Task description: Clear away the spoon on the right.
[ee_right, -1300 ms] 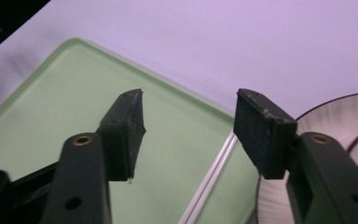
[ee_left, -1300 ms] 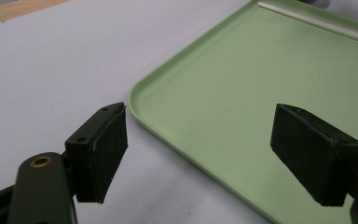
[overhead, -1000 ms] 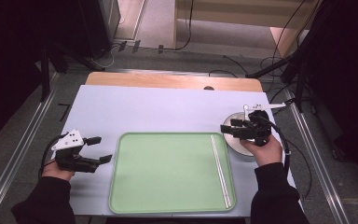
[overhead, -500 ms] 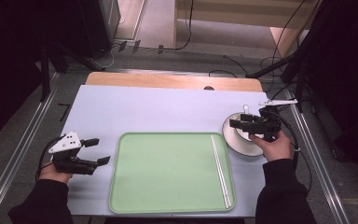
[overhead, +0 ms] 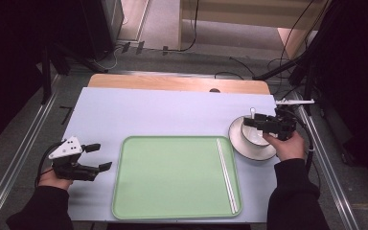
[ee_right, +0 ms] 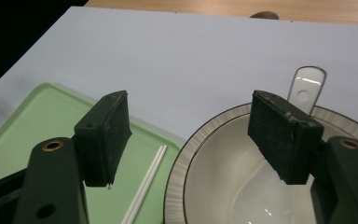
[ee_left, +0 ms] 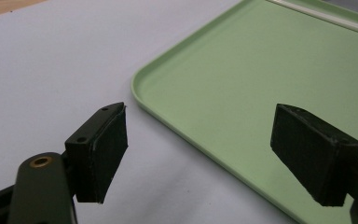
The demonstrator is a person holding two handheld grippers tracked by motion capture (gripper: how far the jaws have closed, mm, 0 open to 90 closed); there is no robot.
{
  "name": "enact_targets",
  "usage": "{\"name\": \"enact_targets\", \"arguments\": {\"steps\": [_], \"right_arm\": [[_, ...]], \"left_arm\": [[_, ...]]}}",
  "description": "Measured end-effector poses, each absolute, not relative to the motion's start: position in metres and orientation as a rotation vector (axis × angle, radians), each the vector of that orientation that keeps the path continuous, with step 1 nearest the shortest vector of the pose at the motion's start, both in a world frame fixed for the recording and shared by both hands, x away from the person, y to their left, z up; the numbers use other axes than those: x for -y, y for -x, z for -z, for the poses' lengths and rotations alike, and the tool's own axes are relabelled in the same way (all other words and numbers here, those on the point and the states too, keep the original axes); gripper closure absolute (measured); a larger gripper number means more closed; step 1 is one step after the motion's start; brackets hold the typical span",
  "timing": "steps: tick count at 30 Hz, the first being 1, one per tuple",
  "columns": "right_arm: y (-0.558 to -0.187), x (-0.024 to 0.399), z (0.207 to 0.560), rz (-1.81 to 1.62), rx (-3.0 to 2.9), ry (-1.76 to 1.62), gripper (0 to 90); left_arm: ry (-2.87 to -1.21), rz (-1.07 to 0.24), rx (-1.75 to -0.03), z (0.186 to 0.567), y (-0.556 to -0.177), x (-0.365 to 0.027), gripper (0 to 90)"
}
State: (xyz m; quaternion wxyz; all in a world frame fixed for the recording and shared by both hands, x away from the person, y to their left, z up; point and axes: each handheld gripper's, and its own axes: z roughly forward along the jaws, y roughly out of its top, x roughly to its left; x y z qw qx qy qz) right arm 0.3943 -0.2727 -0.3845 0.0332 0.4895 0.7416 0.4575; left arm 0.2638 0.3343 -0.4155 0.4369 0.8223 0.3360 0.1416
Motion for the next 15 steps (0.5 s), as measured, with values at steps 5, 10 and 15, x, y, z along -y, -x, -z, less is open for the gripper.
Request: {"name": "enact_targets", "arguments": {"steps": [5, 10, 15], "right_arm": [[-0.403, 0.278, 0.381, -1.411, -2.243, -1.519, 32.9], [-0.415, 0.280, 0.382, -1.388, -2.239, -1.530, 34.4], [-0.427, 0.283, 0.387, -1.372, -2.213, -1.573, 35.9]], "left_arm": [[-2.041, -0.360, -0.845, 0.416, -0.261, -0.336, 18.7], [-2.041, -0.364, -0.855, 0.416, -0.259, -0.338, 18.7], [-2.047, -0.369, -0.853, 0.416, -0.256, -0.339, 18.7]]}}
